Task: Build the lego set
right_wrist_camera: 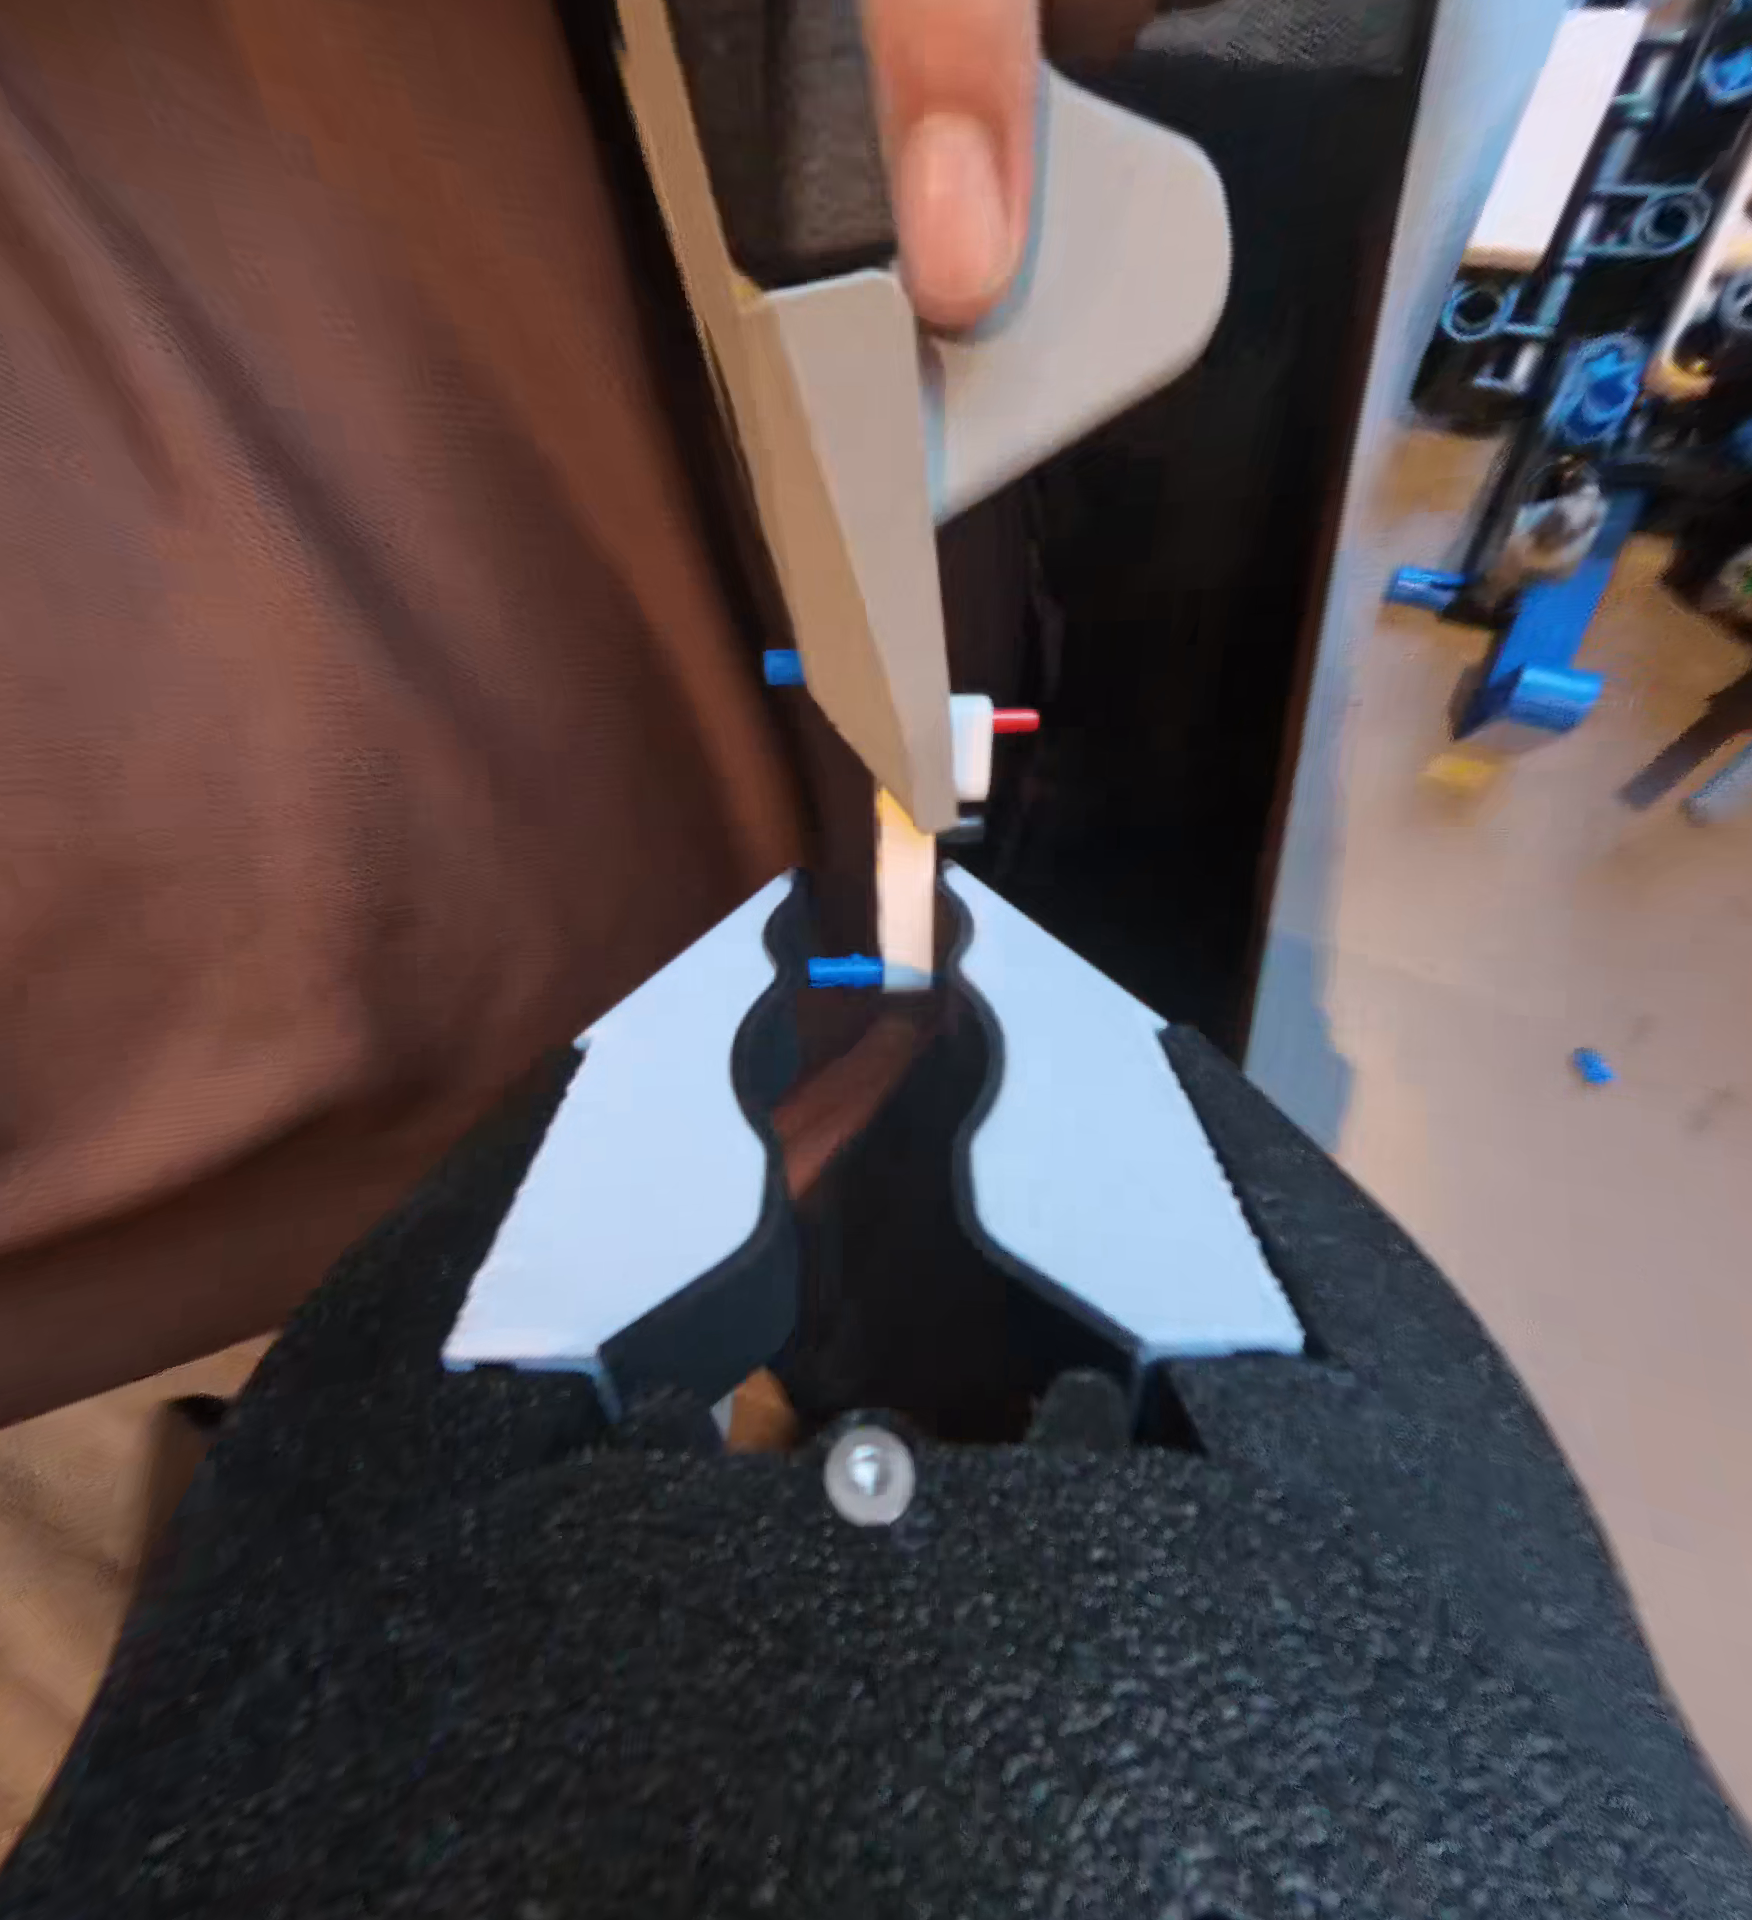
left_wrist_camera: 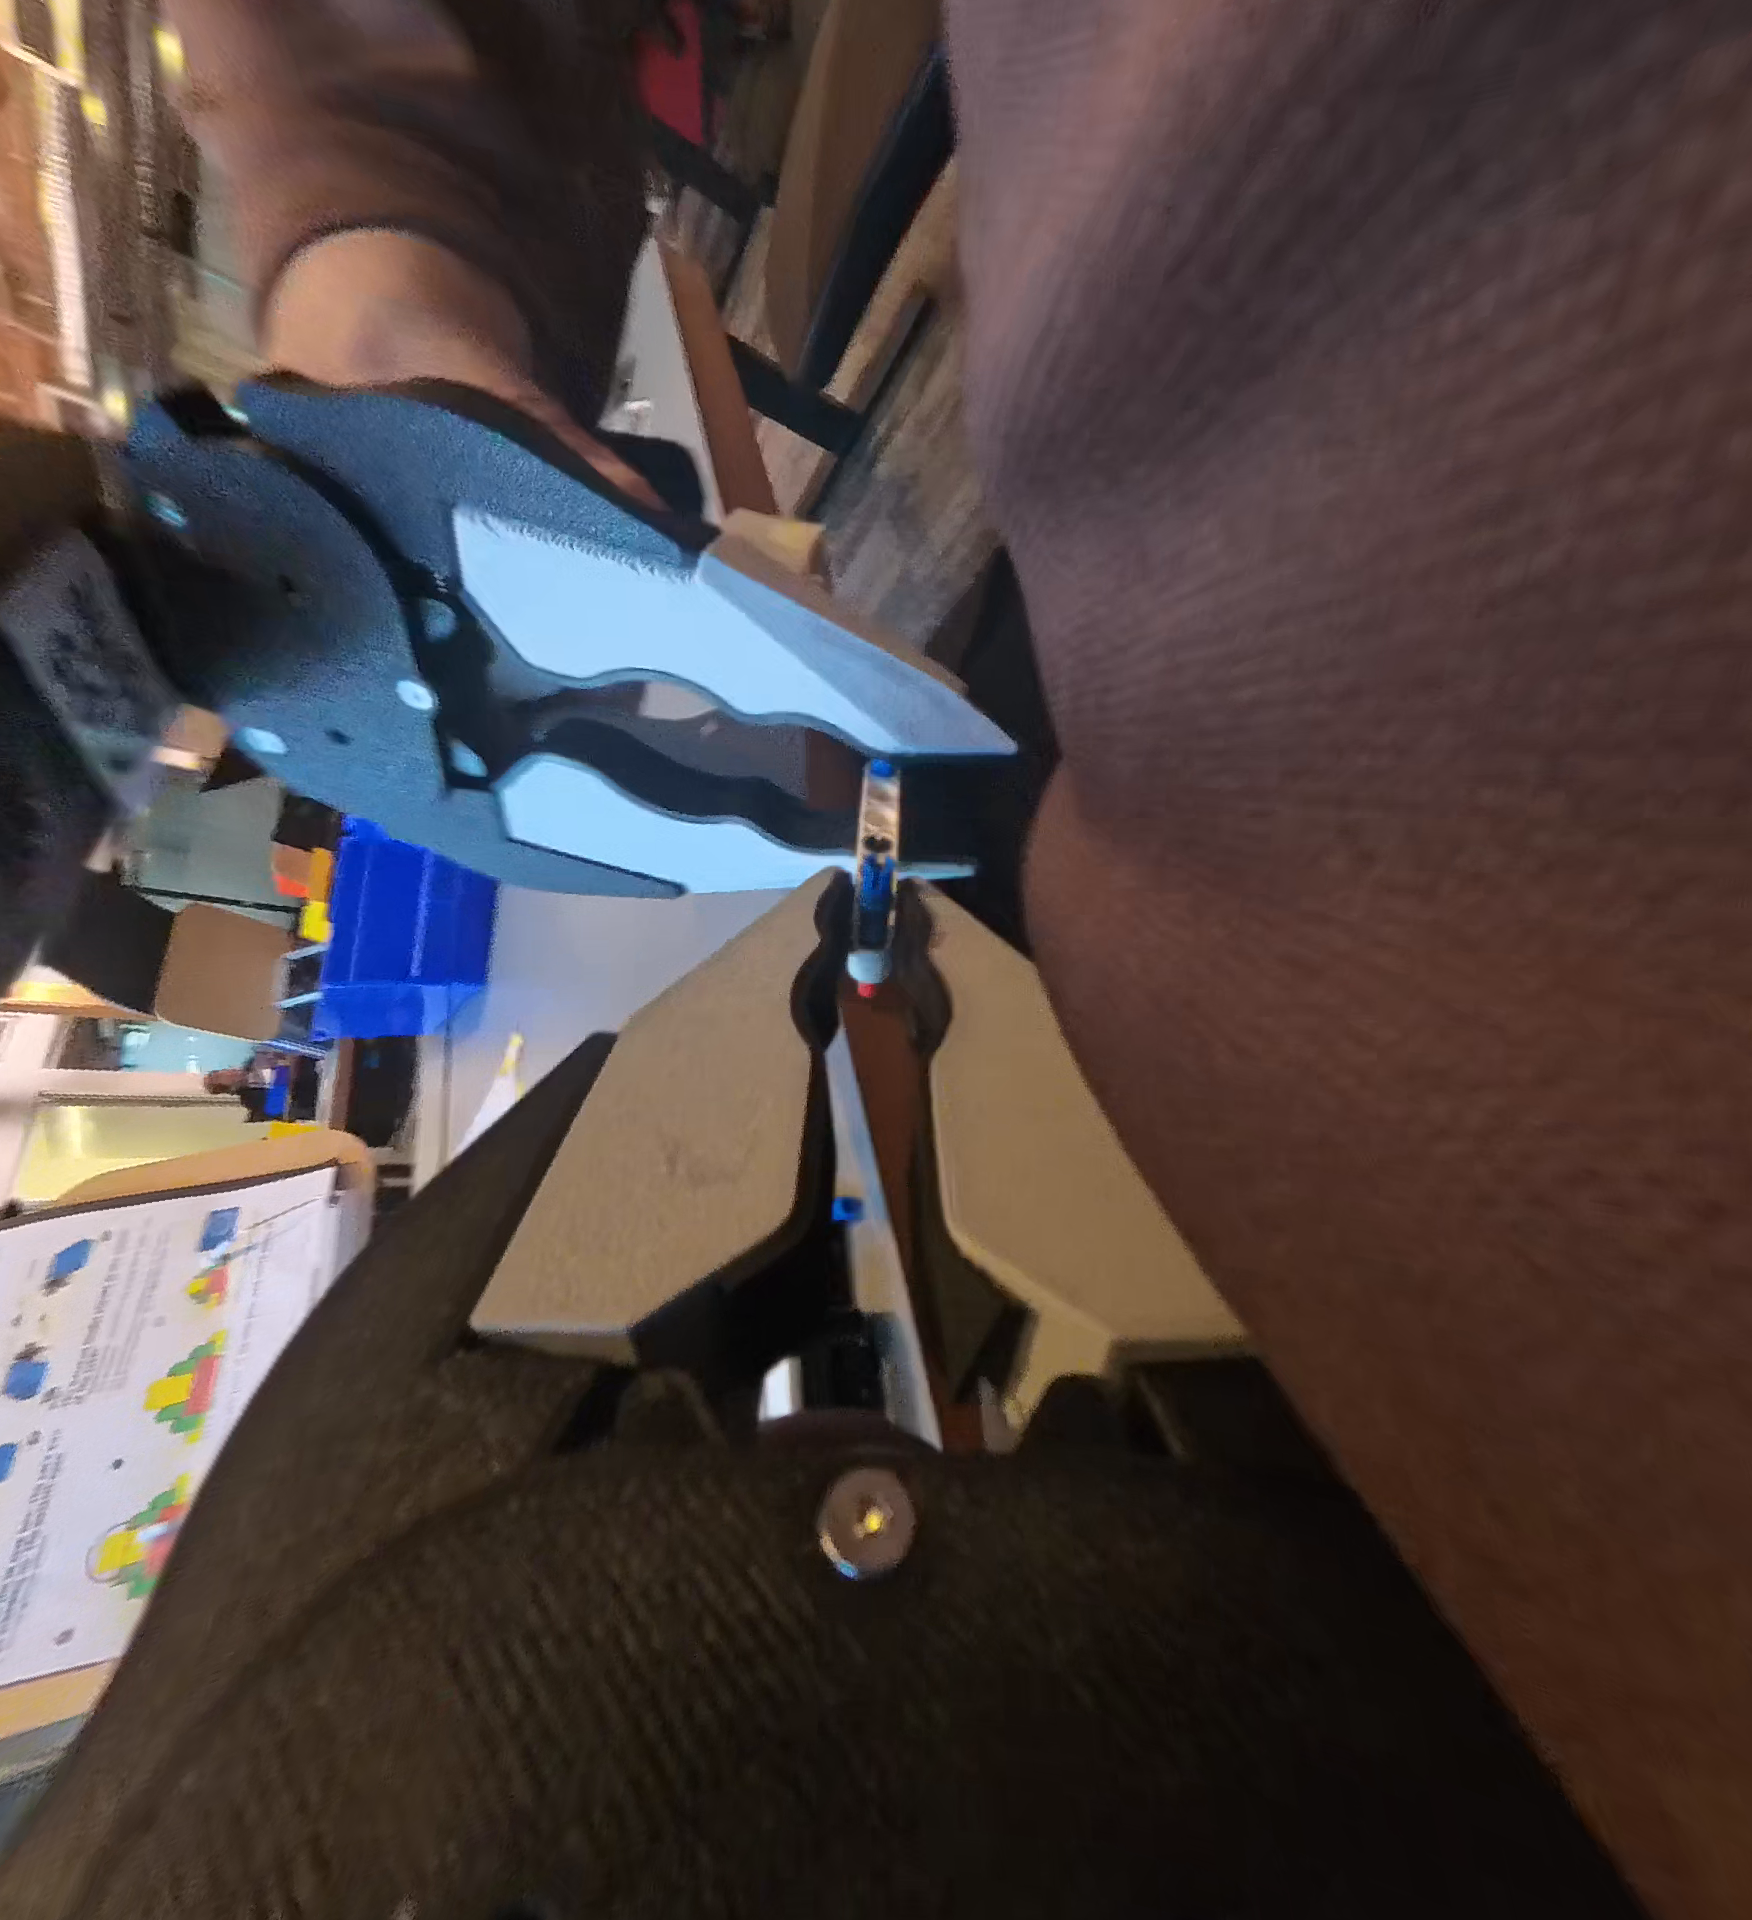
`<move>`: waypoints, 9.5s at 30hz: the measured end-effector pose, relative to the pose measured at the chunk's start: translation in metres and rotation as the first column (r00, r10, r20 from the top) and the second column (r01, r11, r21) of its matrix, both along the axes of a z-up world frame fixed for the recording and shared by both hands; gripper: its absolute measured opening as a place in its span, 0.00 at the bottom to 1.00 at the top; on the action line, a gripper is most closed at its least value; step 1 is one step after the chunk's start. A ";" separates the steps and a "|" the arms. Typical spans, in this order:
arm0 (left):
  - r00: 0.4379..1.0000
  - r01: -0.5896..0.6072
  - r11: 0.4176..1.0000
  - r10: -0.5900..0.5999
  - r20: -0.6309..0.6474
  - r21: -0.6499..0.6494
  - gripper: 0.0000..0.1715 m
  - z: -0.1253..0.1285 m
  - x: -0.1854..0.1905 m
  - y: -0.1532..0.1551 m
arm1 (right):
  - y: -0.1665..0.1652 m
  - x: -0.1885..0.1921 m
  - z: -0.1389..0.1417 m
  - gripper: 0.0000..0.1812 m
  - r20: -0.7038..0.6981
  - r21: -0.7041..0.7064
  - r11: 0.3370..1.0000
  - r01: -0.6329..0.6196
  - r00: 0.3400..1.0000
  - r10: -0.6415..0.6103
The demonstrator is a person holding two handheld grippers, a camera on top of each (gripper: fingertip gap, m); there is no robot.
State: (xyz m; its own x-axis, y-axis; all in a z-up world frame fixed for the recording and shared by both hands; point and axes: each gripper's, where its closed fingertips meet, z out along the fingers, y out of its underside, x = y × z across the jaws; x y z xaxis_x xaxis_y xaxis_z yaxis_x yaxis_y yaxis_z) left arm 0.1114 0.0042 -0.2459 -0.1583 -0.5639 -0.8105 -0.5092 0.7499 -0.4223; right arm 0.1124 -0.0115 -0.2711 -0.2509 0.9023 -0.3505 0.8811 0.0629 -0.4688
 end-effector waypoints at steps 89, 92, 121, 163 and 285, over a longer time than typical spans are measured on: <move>0.873 -0.058 0.329 0.474 0.112 -0.943 0.03 0.052 0.032 0.072 | 0.104 0.076 0.110 0.08 -0.378 0.252 0.773 0.582 0.795 -0.475; 0.905 -0.097 0.306 0.422 0.044 -0.947 0.03 0.042 0.034 0.065 | 0.087 0.075 0.092 0.05 -0.381 0.191 0.813 0.551 0.804 -0.456; 0.781 0.020 -0.064 0.624 -0.024 -0.998 0.03 0.050 0.060 0.090 | 0.124 0.064 0.064 0.13 -0.547 0.668 0.367 0.647 0.762 -0.347; 0.900 -0.423 0.811 0.428 0.084 0.403 0.03 0.047 -0.003 0.086 | 0.090 -0.014 0.079 0.39 -0.579 0.163 0.679 0.716 0.626 -0.522; 0.763 -0.646 0.748 0.623 0.172 0.152 0.01 0.025 -0.062 0.113 | 0.154 -0.011 0.050 0.14 -0.565 0.089 0.719 0.689 0.629 -0.534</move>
State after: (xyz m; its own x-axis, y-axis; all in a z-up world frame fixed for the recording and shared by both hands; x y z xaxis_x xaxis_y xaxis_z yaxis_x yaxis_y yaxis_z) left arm 0.0490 0.1177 -0.2210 0.2711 -0.3365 -0.9018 -0.8583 0.3396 -0.3848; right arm 0.1013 0.1423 -0.2213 0.3385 0.9386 -0.0660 0.4296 -0.2166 -0.8767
